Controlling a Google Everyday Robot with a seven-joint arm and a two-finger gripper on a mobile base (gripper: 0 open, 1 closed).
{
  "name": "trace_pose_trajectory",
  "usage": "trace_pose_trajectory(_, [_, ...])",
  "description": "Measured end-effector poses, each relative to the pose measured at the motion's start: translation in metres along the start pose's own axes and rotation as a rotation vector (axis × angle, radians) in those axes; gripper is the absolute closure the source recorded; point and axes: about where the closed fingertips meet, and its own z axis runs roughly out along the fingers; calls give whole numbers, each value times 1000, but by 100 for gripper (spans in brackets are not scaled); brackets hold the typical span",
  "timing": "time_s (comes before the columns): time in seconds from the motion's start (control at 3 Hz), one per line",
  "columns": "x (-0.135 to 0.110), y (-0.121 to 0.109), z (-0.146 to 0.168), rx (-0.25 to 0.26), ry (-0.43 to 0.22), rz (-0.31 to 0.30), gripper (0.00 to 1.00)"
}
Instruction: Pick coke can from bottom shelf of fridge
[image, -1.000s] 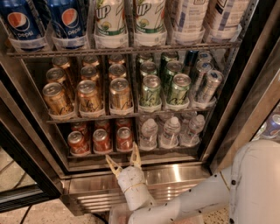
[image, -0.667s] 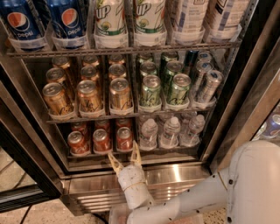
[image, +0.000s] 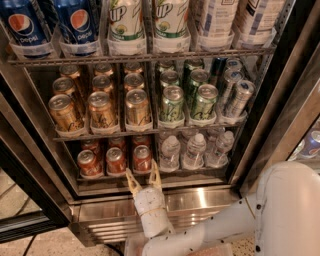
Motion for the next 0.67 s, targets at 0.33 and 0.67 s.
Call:
trace_pose_trajectory(0.33, [0,-1,2,15,-9,2,43])
trace_pose_trajectory(0.67, [3,-3,8,33,-14,7,47])
